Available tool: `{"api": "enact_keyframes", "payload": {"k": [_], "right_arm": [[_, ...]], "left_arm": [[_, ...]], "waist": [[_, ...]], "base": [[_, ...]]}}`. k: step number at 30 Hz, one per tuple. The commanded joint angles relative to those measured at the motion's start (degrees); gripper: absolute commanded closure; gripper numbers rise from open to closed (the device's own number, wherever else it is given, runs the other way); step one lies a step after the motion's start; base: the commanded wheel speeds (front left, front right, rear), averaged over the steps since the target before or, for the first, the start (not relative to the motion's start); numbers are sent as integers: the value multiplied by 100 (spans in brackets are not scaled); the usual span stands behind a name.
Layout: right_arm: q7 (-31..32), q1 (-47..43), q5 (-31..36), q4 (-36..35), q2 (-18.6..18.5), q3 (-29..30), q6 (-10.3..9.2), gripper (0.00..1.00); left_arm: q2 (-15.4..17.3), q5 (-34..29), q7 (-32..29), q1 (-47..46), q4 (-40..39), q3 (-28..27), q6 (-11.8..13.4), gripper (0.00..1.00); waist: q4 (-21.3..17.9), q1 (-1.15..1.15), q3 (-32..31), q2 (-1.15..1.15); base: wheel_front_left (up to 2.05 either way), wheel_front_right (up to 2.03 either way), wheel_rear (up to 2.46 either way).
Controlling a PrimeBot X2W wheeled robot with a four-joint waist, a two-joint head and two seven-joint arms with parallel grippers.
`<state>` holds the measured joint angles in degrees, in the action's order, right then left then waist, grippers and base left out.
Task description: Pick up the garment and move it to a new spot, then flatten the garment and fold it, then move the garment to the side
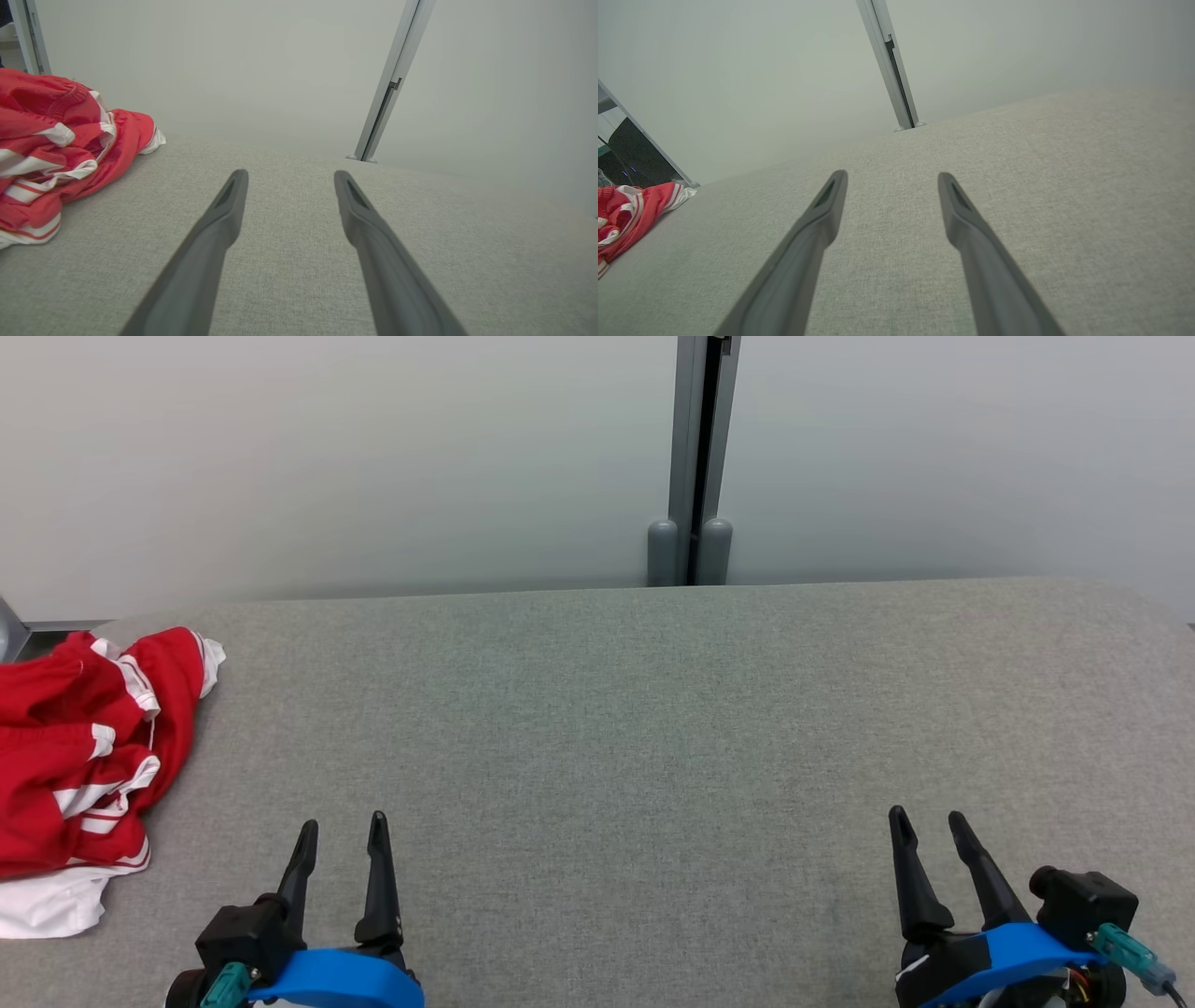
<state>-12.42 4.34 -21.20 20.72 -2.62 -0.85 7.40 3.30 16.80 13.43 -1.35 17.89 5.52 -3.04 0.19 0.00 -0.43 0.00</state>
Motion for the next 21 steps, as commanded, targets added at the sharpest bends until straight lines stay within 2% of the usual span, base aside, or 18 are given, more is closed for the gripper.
{"api": "enact_keyframes", "payload": {"k": [1, 13, 21], "right_arm": [[-51, 29, 139, -40, -42, 21, 14, 0], [-92, -34, 766, -80, -44, 105, 15, 0], [15, -94, 873, -137, -42, 195, 15, 0]], "left_arm": [[32, -114, 56, 2, 13, -4, 38, 0], [31, -376, 140, 4, 262, -32, 196, 0], [38, -274, 55, -40, 311, -46, 258, 0]], "waist": [[-2, 0, -3, 0], [-9, 0, -45, 0], [-16, 0, -39, 0]], "base": [[0, 0, 0], [0, 0, 0], [0, 0, 0]]}}
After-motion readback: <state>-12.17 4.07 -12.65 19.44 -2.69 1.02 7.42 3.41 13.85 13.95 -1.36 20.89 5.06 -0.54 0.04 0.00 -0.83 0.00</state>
